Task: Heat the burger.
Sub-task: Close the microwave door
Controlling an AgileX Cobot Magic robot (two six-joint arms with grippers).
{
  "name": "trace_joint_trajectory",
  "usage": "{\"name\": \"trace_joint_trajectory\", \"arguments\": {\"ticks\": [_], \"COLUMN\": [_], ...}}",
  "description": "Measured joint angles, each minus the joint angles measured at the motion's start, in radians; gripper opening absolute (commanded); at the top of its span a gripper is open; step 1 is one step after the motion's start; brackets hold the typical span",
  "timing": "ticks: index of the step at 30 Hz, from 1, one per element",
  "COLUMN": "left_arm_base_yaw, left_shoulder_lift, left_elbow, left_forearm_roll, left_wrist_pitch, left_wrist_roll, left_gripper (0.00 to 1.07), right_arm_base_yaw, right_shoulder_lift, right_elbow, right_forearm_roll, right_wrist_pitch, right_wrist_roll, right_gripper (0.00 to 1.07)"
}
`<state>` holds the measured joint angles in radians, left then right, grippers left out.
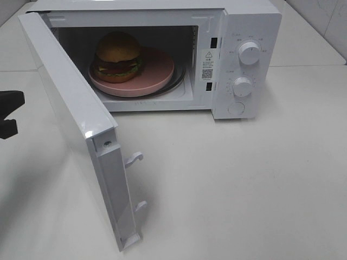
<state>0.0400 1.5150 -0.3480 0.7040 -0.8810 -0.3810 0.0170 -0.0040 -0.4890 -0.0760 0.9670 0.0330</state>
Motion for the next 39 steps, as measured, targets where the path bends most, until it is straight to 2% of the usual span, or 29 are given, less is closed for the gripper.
{"name": "trace_joint_trajectory", "arguments": {"ticks": [3, 6, 21, 23, 39], "left_arm_base_yaw": [-0.069, -0.091, -0.168, -0.194, -0.224], "left_shoulder_lift": [0.001, 0.001, 0.050, 0.068, 0.093], "left_elbow": [-0.013, -0.028, -0.040, -0.040, -0.051], "left_forearm_roll": [-0.022, -0.061, -0.122, -0.151, -0.206], "left_wrist_pitch": [0.050, 0.074, 0.089, 0.091, 0.088], "left_wrist_roll": [0.039, 0.058, 0.069, 0.085, 0.095], "left_gripper": [0.00, 0.00, 0.00, 0.00, 0.00], "right_arm_base_yaw": [0.000, 0.000, 0.000, 0.000, 0.000], "right_shoulder_lift": [0.000, 0.000, 0.000, 0.000, 0.000], "right_elbow": [0.000, 0.000, 0.000, 0.000, 0.000], "right_forearm_roll": [0.000, 0.000, 0.000, 0.000, 0.000], "right_wrist_pitch": [0.000, 0.000, 0.000, 0.000, 0.000], "right_wrist_roll": [0.000, 0.000, 0.000, 0.000, 0.000], "right_gripper": [0.76, 0.76, 0.76, 0.76, 0.76]}}
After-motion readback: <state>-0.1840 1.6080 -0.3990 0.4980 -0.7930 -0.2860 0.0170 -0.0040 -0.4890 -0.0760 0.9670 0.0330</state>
